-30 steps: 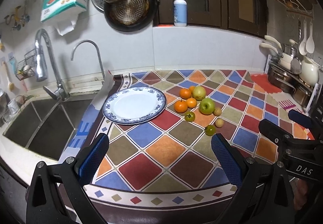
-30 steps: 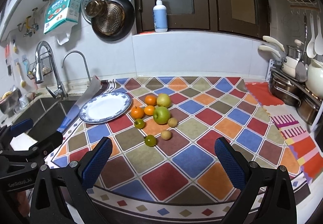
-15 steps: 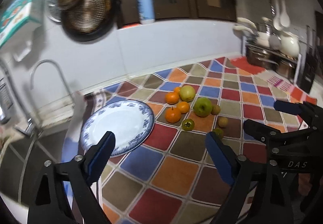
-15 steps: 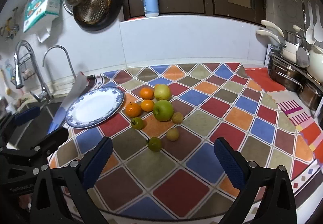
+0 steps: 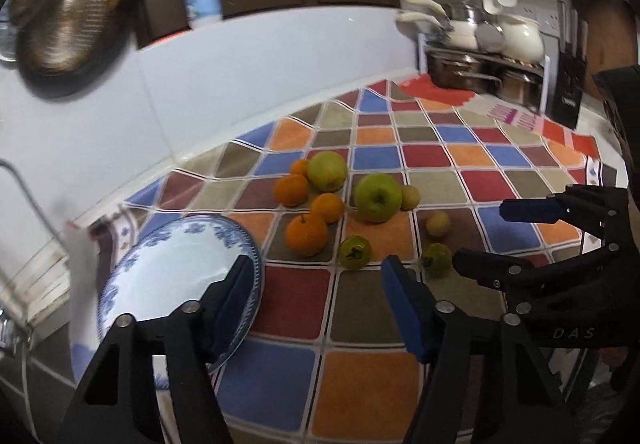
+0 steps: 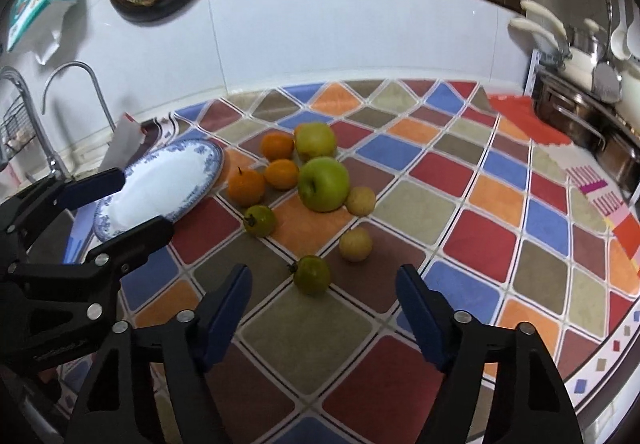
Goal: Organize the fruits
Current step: 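Grasp a small green fruit with the left tool while the right tool grasps another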
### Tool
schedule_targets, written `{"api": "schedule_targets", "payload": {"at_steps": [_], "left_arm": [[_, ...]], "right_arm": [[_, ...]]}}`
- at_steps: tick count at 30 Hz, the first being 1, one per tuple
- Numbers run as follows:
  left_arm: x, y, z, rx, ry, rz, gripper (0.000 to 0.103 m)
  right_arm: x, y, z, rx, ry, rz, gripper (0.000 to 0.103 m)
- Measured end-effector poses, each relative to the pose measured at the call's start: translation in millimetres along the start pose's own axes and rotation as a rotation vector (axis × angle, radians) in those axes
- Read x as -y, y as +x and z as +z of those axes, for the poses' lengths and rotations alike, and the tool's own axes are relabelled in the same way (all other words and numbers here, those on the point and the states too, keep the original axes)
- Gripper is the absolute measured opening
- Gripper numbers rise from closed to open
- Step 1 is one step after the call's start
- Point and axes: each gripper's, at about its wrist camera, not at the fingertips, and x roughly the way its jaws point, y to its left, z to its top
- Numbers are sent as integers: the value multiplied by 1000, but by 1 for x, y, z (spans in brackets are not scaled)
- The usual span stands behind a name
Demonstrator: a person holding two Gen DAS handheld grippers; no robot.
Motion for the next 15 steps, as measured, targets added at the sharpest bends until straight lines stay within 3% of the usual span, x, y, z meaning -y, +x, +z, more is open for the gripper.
{"api": "schedule_targets", "payload": {"at_steps": [15], "left_arm": [[3,71,4,-129,82,-195,47]], "right_arm": [[2,44,-5,-122,60,34,50]]}}
